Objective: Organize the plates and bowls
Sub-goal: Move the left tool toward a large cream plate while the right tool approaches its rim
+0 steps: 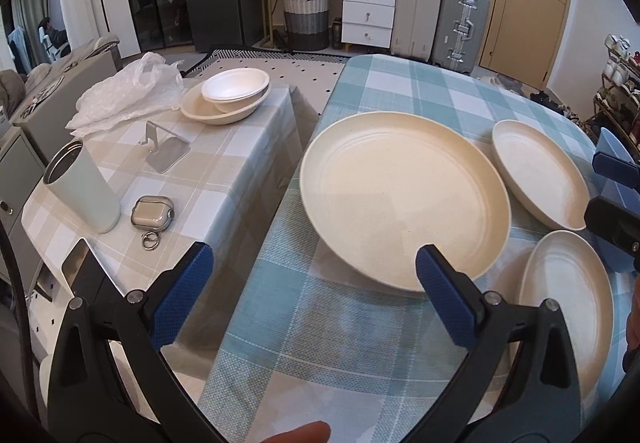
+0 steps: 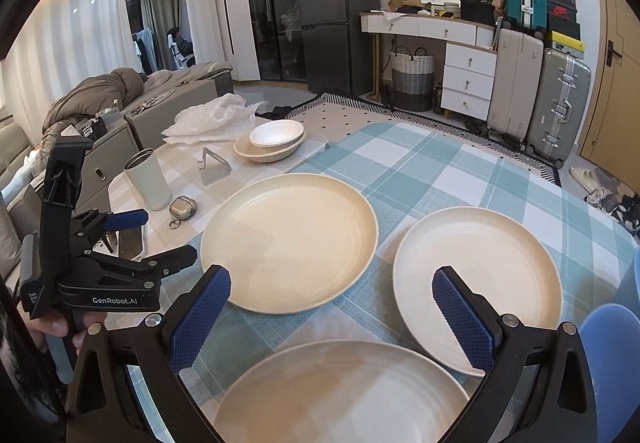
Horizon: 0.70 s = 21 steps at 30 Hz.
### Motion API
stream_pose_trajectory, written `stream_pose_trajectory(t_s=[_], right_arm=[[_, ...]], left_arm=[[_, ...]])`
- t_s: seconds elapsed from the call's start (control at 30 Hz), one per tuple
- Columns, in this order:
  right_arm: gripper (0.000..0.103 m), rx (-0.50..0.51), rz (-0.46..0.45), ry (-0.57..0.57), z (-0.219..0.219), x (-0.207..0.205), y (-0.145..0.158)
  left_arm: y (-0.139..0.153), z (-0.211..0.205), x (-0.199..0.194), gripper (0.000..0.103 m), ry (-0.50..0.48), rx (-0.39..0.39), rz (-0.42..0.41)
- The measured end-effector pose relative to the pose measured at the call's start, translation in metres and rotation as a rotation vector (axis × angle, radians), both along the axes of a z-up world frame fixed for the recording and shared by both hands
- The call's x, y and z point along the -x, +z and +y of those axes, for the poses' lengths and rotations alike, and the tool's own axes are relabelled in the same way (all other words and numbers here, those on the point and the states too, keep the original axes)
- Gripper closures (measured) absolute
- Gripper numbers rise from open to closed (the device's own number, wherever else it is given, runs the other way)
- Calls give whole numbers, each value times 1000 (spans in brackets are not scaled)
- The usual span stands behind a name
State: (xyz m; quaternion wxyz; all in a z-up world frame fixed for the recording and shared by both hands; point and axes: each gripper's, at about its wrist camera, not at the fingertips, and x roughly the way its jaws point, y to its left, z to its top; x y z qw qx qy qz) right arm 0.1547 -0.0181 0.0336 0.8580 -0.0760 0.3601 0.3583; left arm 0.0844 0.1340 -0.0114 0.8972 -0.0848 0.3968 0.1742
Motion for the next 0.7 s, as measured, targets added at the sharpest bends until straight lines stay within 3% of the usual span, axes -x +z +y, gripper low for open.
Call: stream_pose_trajectory(t_s=[0.7], right_arm=[[0, 73, 173, 58, 61, -37, -49]], left_arm=[[-21, 42, -29, 5, 28, 65, 97]])
